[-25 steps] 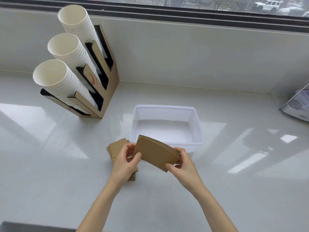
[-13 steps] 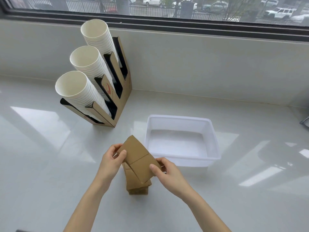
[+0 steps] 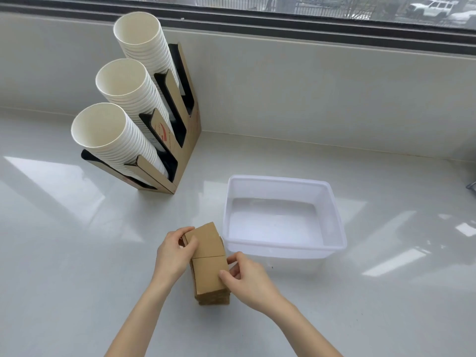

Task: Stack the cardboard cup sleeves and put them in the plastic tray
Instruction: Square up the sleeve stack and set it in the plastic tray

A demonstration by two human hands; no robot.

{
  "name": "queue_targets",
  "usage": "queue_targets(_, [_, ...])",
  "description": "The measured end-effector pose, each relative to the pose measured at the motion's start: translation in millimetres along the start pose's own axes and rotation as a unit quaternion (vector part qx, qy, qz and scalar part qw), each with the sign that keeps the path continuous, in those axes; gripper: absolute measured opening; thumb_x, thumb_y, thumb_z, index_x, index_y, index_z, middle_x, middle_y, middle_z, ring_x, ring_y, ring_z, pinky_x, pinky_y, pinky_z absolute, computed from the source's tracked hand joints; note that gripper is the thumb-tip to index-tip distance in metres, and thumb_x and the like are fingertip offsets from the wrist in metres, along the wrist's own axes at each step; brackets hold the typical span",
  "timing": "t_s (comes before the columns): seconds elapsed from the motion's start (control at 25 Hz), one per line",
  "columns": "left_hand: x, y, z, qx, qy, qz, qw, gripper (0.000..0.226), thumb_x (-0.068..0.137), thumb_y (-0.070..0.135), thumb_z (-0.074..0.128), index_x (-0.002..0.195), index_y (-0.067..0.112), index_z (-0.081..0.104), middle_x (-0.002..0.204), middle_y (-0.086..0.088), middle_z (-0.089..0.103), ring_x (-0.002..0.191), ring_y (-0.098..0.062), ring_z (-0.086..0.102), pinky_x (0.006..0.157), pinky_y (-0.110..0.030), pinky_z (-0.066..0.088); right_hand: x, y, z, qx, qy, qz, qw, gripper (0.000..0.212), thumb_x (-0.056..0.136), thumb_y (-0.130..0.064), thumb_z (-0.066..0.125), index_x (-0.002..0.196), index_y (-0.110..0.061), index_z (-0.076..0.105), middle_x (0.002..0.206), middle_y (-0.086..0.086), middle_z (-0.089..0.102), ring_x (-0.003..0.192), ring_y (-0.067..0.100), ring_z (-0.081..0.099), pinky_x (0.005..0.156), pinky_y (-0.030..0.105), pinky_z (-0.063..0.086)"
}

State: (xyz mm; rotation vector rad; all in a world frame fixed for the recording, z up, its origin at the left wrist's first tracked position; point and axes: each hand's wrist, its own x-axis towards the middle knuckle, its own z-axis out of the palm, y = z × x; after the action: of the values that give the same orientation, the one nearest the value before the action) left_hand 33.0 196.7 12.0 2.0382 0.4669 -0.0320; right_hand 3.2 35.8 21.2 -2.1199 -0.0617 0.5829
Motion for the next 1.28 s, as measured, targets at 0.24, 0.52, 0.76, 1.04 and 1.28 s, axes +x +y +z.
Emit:
queue_targets(0.24, [4,-5,8,0.078,-0.028,0.013,0.996,0.034,0.085,0.014,0.05,0.118,0.013,0.056,0.114,-0.012,0.051,0.112,-0.027,0.039,0.093,-0.033,0.035,2,4,0,-0.021,-0.011,0.015,1.0,0.03,0.087,-0.031,0.05,0.113,-0.016,0.049,0.073,-0.012,0.049,0.076,0.011,0.051,0.067,0.022,0.04])
queue_targets(0.52, [12,-6,6,0.078,-0.085,-0.005,0.993,0.035,0.088,0.017,0.047,0.123,0.016,0.051,0.132,-0.013,0.042,0.125,-0.027,0.033,0.104,-0.035,0.03,1,6,2,-0.014,-0.011,0.048,0.999,0.043,0.085,-0.039,0.052,0.122,-0.019,0.046,0.105,0.002,0.054,0.091,0.014,0.053,0.073,0.022,0.04])
queue_targets(0.76, [18,-6,2,0.068,-0.166,-0.029,0.983,0.039,0.09,0.024,0.043,0.129,0.019,0.044,0.129,-0.009,0.05,0.118,-0.024,0.045,0.102,-0.035,0.036,-1,11,4,0.051,-0.091,0.146,0.984,0.068,0.083,-0.051,0.051,0.138,-0.018,0.031,0.127,0.009,0.053,0.105,0.02,0.059,0.084,0.036,0.056])
queue_targets(1.04, [16,-9,4,0.046,-0.161,-0.033,0.985,0.03,0.09,0.022,0.044,0.118,0.016,0.051,0.111,-0.004,0.056,0.102,-0.021,0.051,0.086,-0.029,0.04,-4,6,1,0.227,-0.15,0.223,0.936,0.079,0.084,-0.051,0.051,0.144,-0.019,0.01,0.123,0.011,0.054,0.094,0.021,0.062,0.071,0.035,0.059])
queue_targets(1.28, [17,-15,1,0.028,-0.178,-0.036,0.983,0.024,0.09,0.024,0.045,0.111,0.017,0.055,0.107,-0.005,0.06,0.101,-0.022,0.055,0.09,-0.035,0.044,-6,4,7,0.287,-0.14,0.226,0.92,0.061,0.089,-0.041,0.05,0.136,-0.008,0.029,0.129,0.015,0.052,0.101,0.027,0.06,0.085,0.039,0.054])
